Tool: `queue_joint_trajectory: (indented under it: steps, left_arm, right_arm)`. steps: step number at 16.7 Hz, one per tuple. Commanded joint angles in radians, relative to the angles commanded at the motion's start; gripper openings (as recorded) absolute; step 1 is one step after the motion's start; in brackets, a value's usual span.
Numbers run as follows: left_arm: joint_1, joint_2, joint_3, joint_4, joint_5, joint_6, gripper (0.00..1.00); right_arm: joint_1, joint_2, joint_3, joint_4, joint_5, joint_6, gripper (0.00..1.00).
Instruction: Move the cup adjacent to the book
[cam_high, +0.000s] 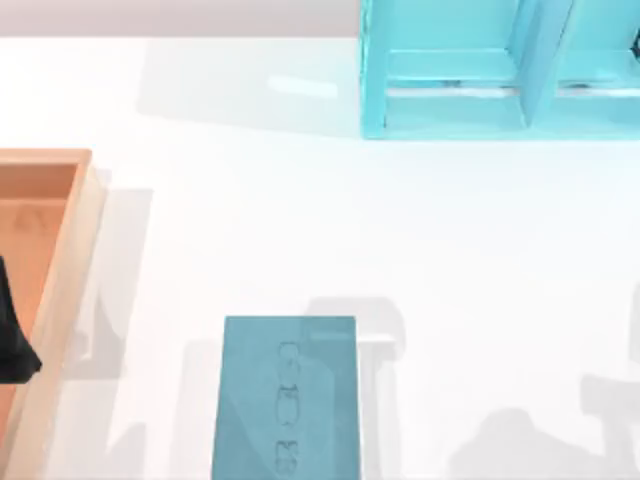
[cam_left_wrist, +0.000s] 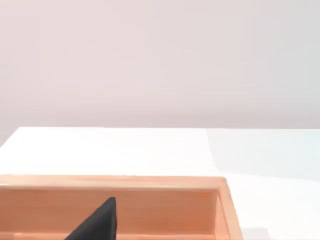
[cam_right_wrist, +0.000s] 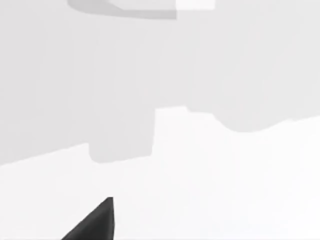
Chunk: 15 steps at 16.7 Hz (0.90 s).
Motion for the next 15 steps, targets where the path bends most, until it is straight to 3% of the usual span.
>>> queue_joint_trajectory:
  steps: [4,8,12,15]
  left_arm:
    - [0.0,0.0,0.0,0.0,0.0,0.0,1.0]
    - [0.0,0.0,0.0,0.0,0.0,0.0,1.0]
    - [0.0,0.0,0.0,0.0,0.0,0.0,1.0]
    - [0.0,0.0,0.0,0.0,0.0,0.0,1.0]
  right_arm:
    - [-0.153,0.21,0.178,-0.193,0.022,-0.355,1.0]
    - [-0.313,0.334,0.334,-0.327,0.055,-0.618,1.0]
    - [-0.437,0.389,0.442,-0.399,0.083,-0.8,1.0]
    - [-0.48,0.395,0.477,-0.417,0.092,-0.847,1.0]
